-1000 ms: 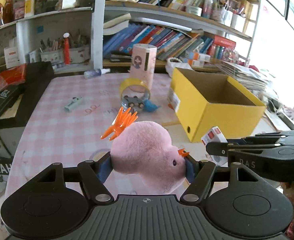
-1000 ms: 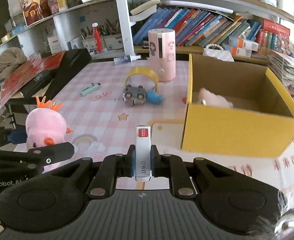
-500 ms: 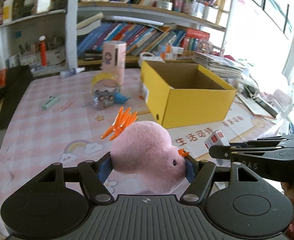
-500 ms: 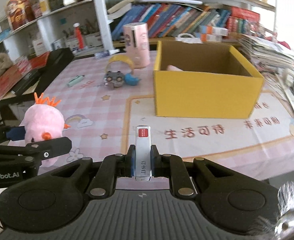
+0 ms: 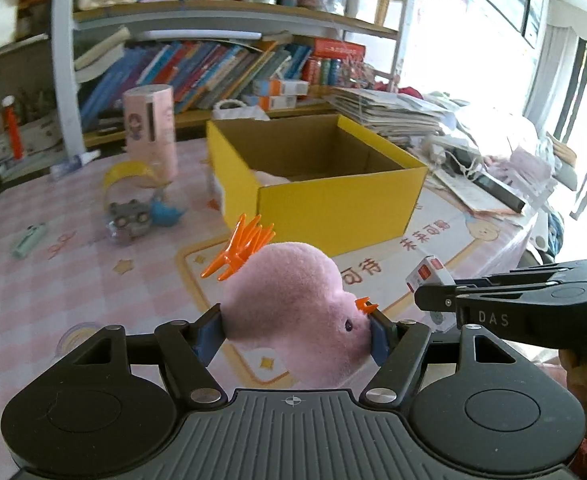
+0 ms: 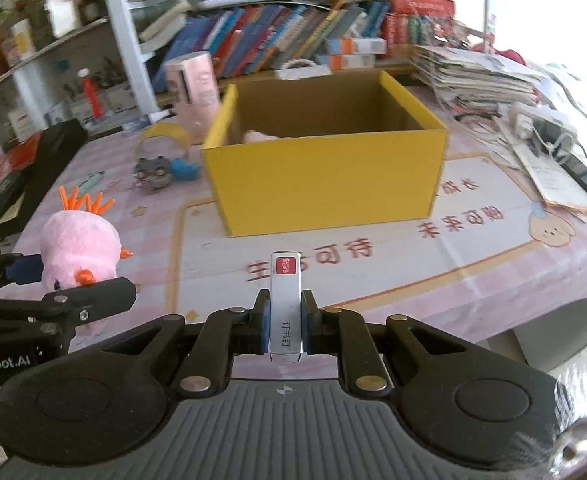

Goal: Organize objects
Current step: 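Carry chick in left tool and stick in right tool over the yellow box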

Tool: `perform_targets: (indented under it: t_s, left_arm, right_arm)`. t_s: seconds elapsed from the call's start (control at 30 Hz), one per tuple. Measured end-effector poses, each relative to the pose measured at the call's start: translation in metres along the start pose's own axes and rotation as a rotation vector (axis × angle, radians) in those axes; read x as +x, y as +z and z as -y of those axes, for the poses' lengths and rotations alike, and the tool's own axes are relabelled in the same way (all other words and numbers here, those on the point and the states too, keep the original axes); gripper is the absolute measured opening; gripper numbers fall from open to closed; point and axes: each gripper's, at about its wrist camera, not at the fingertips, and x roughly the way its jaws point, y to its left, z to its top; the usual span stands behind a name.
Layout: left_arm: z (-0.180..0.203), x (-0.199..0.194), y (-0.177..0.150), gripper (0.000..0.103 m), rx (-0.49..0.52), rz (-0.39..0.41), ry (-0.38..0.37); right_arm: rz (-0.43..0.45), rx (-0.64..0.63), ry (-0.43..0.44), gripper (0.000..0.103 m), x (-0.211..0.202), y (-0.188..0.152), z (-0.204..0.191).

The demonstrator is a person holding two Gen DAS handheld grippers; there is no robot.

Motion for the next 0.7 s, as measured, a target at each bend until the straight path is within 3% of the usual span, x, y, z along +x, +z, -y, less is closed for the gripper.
perform_targets:
  t_s: [0.4,0.7]
  left_arm:
    - [0.019,0.046,0.041,0.07,0.006,0.009,-0.001]
    - [0.026,0.086,0.1,0.07,0.006,0.084,0.083]
  right_arm:
    - [-0.003,0.011,-0.015,0.014,0.028,0.036,0.043]
    - [0.117,-0.075,-0.017,0.014,0.049,0.097,0.073]
